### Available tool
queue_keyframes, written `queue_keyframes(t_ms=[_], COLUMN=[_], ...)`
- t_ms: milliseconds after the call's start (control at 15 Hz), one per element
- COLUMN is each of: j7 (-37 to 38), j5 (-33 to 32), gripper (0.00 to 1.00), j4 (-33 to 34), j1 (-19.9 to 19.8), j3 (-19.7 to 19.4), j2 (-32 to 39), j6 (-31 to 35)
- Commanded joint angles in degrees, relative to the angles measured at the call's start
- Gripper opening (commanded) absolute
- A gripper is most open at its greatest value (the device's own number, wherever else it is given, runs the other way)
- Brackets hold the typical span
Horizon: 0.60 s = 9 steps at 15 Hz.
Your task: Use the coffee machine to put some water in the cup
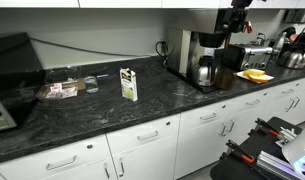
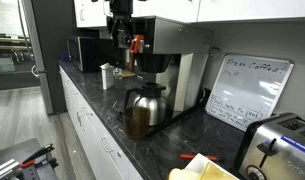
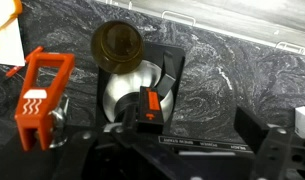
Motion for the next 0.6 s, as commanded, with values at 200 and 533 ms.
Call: queue_keyframes(t_ms=[200,533], j7=[-1.35,-0.35], j5=[-0.64,0.17], gripper=[1.00,1.00], j4=[-0.28,0.07], j1=[-0.41,-0.41], j3=[0.36,0.42], j2=[-0.06,0.04], j6=[1.48,0.19])
